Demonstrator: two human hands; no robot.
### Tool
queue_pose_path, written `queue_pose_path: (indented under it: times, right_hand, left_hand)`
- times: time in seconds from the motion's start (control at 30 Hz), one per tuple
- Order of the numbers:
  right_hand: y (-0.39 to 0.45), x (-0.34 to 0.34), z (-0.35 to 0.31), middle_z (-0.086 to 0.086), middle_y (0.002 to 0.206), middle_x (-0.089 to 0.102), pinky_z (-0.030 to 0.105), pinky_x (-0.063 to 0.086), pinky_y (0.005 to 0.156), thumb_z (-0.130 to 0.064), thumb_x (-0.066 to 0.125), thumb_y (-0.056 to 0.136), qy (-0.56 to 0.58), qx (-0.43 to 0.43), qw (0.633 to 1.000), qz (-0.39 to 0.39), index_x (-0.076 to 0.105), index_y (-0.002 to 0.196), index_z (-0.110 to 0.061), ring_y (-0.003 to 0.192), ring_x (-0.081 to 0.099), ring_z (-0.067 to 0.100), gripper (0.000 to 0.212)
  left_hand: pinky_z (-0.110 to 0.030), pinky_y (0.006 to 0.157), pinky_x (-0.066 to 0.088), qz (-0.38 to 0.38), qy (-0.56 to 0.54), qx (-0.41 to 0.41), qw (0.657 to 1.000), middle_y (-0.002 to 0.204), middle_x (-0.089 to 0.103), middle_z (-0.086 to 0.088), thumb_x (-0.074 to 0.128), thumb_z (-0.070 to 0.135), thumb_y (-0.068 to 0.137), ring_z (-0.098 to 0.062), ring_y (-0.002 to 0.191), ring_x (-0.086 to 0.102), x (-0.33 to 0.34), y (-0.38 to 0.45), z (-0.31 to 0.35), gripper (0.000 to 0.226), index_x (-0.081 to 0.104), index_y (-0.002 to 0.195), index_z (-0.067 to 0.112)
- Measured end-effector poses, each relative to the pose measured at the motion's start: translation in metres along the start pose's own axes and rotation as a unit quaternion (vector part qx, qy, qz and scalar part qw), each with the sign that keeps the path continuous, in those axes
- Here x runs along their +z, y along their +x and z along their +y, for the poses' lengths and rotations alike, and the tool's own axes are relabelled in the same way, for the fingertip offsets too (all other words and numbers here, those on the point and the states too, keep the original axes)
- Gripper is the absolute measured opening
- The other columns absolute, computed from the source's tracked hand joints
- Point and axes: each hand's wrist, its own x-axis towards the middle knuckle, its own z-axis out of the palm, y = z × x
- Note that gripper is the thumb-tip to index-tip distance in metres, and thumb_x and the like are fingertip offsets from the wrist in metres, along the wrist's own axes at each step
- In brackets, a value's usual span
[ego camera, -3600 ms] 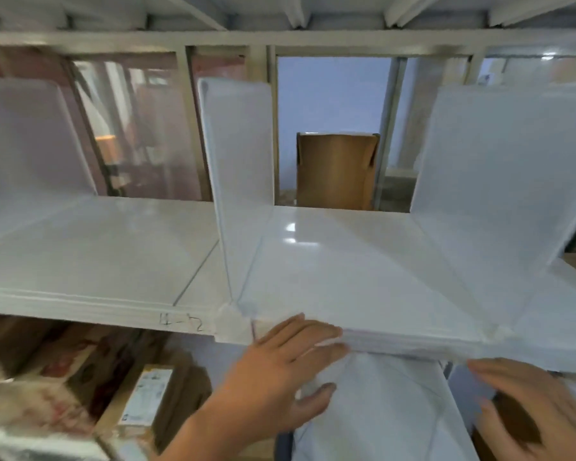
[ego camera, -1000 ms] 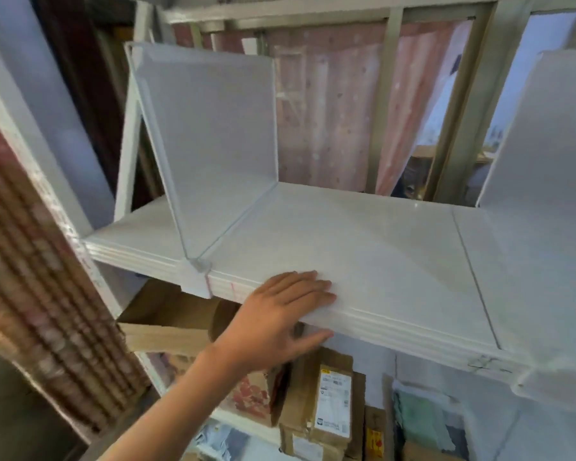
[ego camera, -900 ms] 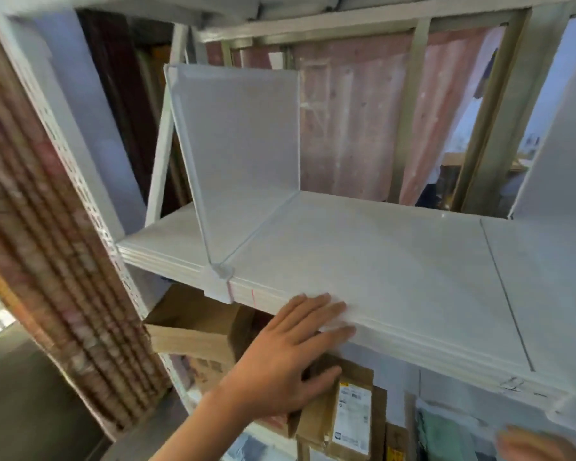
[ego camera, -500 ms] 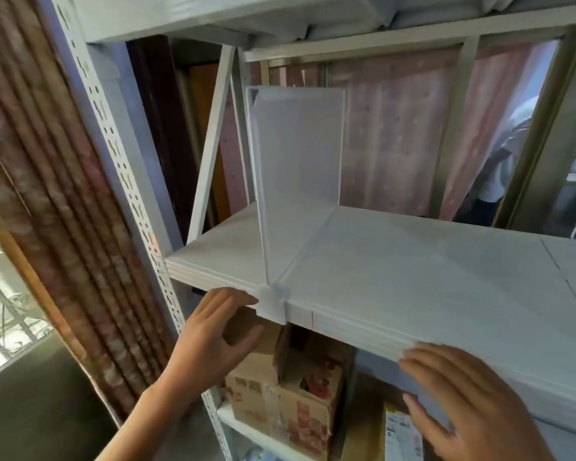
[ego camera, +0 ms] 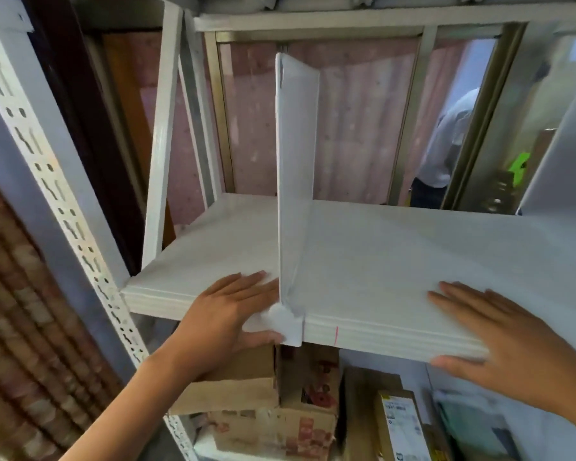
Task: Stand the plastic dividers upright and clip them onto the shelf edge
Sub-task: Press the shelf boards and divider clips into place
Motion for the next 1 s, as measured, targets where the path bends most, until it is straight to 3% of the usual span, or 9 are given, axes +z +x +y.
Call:
queue_pose_path:
  times: [0.2, 0.33, 0.5, 0.7, 0.8, 1.0]
  right_hand:
    - [-0.001, 0.002, -0.004, -0.028, 0.159, -0.018, 0.024, -0.008, 0.121, -0.096, 0.016, 0.071, -0.009, 0.021, 1.0, -0.007, -0.014, 0.147, -0.057, 0.145, -0.019, -0.01, 0.09]
    - [0.0, 0.003, -0.005, -0.029, 0.158, -0.02, 0.023, -0.009, 0.122, -0.096, 0.02, 0.071, -0.004, 0.025, 1.0, -0.004, -0.012, 0.148, -0.057, 0.142, -0.023, -0.012, 0.092]
    - [0.0, 0.005, -0.006, -0.027, 0.16, -0.018, 0.025, -0.006, 0.123, -0.096, 0.022, 0.072, -0.014, 0.031, 0.999, -0.001, -0.015, 0.148, -0.055, 0.145, -0.02, -0.01, 0.094]
    - [0.002, 0.005, -0.006, -0.025, 0.16, -0.016, 0.024, -0.007, 0.122, -0.097, 0.017, 0.071, -0.01, 0.026, 1.0, 0.004, -0.01, 0.149, -0.055, 0.143, -0.022, -0.011, 0.093]
    - [0.002, 0.005, -0.005, -0.025, 0.16, -0.015, 0.026, -0.005, 0.123, -0.097, 0.019, 0.071, -0.004, 0.024, 1.0, 0.004, -0.009, 0.149, -0.055, 0.144, -0.019, -0.01, 0.093]
    - [0.001, 0.004, -0.006, -0.025, 0.157, -0.024, 0.026, -0.007, 0.123, -0.097, 0.012, 0.071, -0.033, 0.019, 0.999, 0.002, -0.018, 0.147, -0.054, 0.144, -0.022, -0.007, 0.092]
  left_hand:
    - [-0.04, 0.111, 0.042, 0.004, 0.0, 0.015, 1.0, 0.135, 0.066, 0.003, 0.07, 0.067, 0.08, -0.009, 0.128, 0.058, -0.003, 0.006, 0.0, 0.064, 0.072, 0.125, 0.021]
    - [-0.037, 0.109, 0.035, 0.019, 0.017, 0.013, 1.0, 0.133, 0.066, 0.007, 0.064, 0.07, 0.081, 0.004, 0.124, 0.043, -0.001, 0.005, 0.004, 0.066, 0.072, 0.125, 0.022]
    - [-0.035, 0.112, 0.036, 0.013, -0.003, 0.009, 1.0, 0.134, 0.065, 0.006, 0.067, 0.07, 0.081, -0.003, 0.125, 0.057, 0.002, 0.005, 0.006, 0.067, 0.072, 0.126, 0.02]
    - [-0.031, 0.112, 0.038, 0.034, -0.021, 0.008, 0.999, 0.138, 0.054, 0.009, 0.073, 0.068, 0.077, 0.001, 0.127, 0.047, 0.01, 0.008, 0.016, 0.07, 0.071, 0.127, 0.019]
    - [-0.033, 0.111, 0.04, 0.036, -0.019, 0.0, 0.999, 0.135, 0.064, 0.002, 0.075, 0.067, 0.076, -0.007, 0.124, 0.06, 0.015, 0.011, 0.023, 0.071, 0.072, 0.126, 0.017]
    - [-0.033, 0.11, 0.04, 0.029, -0.007, 0.001, 1.0, 0.135, 0.065, 0.001, 0.074, 0.069, 0.076, -0.009, 0.124, 0.061, 0.02, 0.017, 0.033, 0.071, 0.071, 0.127, 0.018]
